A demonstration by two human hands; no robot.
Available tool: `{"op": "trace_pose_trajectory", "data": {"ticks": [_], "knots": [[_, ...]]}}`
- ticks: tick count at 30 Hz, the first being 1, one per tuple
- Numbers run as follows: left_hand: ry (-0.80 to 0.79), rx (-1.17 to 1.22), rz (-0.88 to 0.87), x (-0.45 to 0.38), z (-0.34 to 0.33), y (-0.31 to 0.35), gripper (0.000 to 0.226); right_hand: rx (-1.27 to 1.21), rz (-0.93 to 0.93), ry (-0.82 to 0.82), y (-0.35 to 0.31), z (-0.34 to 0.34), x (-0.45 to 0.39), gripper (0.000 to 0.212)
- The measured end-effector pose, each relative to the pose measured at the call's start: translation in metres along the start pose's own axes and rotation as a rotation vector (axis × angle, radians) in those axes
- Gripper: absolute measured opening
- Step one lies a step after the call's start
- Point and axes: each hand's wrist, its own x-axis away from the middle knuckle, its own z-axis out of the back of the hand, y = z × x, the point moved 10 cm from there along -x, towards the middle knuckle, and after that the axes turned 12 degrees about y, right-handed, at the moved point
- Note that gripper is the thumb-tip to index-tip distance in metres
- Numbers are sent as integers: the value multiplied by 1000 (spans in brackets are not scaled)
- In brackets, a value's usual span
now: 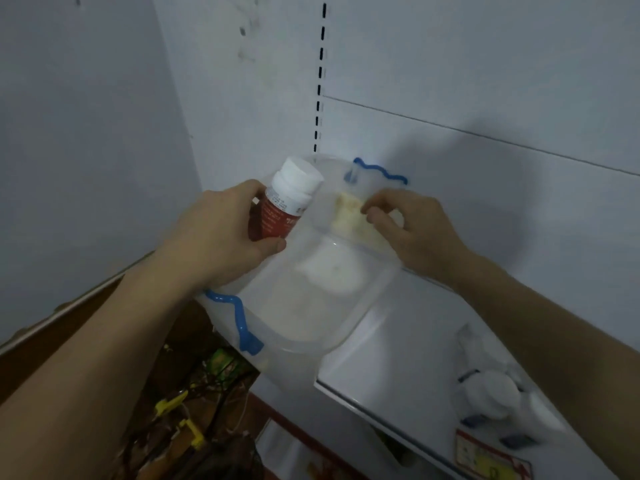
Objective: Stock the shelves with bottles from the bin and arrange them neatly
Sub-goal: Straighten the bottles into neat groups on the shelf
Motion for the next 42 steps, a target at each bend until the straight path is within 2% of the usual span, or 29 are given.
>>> {"op": "trace_pose_trajectory", "data": {"ticks": [5,10,13,19,25,29,37,42], "knots": [[70,16,-64,-3,35,44,60,-47,28,156,-13,58,19,15],[122,170,-180,22,31,131,54,107,-63,31,17,116,64,23],[116,273,-253,47,12,191,53,234,-137,11,46,168,106,36],[-3,416,-368,114,-43,312,51,371,-213,14,82,272,212,52],[-173,521,-460,198,-115,428,49,436,-369,167,112,398,335,41],[-305,596,-544,255,-160,504,48,479,-479,200,127,464,403,35],[-473,707,-711,326,-211,634,60,624,-694,227,162,559,511,35],[-540,727,-791,336,-244,701,50,703,-848,264,186,609,571,34]]}}
